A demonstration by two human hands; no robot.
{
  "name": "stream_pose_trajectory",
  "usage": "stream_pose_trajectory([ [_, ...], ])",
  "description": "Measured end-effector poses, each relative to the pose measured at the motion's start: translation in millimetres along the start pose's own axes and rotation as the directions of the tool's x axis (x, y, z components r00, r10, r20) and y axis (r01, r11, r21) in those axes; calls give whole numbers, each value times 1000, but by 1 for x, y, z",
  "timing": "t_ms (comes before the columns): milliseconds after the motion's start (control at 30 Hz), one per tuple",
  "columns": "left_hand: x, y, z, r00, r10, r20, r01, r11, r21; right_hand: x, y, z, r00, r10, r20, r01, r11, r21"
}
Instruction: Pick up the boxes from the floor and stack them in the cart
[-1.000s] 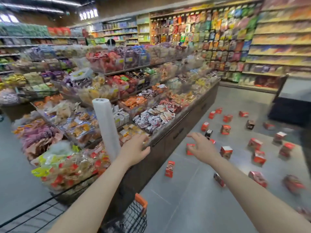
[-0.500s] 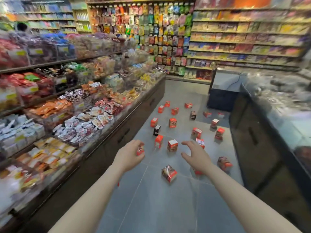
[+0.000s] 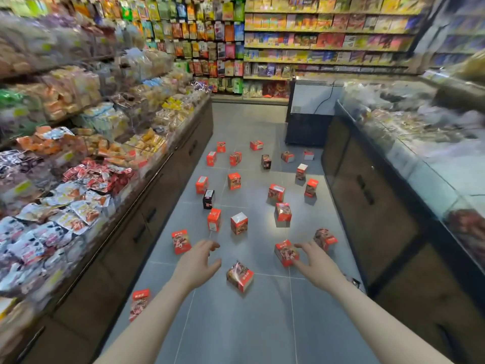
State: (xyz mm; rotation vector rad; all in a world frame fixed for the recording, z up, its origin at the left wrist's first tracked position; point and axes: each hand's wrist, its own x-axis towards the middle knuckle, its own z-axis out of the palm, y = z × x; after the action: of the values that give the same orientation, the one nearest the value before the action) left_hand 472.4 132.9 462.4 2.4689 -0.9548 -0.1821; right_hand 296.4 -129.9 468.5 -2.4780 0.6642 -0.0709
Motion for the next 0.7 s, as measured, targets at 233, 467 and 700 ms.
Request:
stream_pose_trajectory([
  [233, 115, -53, 24, 989, -3, 147, 6, 1000, -19, 93, 17, 24, 988, 143, 62, -143, 990, -4],
  [467, 196, -82, 59, 965, -68, 254, 87, 994, -63, 180, 38, 45, 969, 200, 145, -201, 980, -11],
  [700, 258, -109, 124, 920, -283, 273, 338, 923, -185, 304, 87, 70, 929, 178, 323, -177, 984, -31],
])
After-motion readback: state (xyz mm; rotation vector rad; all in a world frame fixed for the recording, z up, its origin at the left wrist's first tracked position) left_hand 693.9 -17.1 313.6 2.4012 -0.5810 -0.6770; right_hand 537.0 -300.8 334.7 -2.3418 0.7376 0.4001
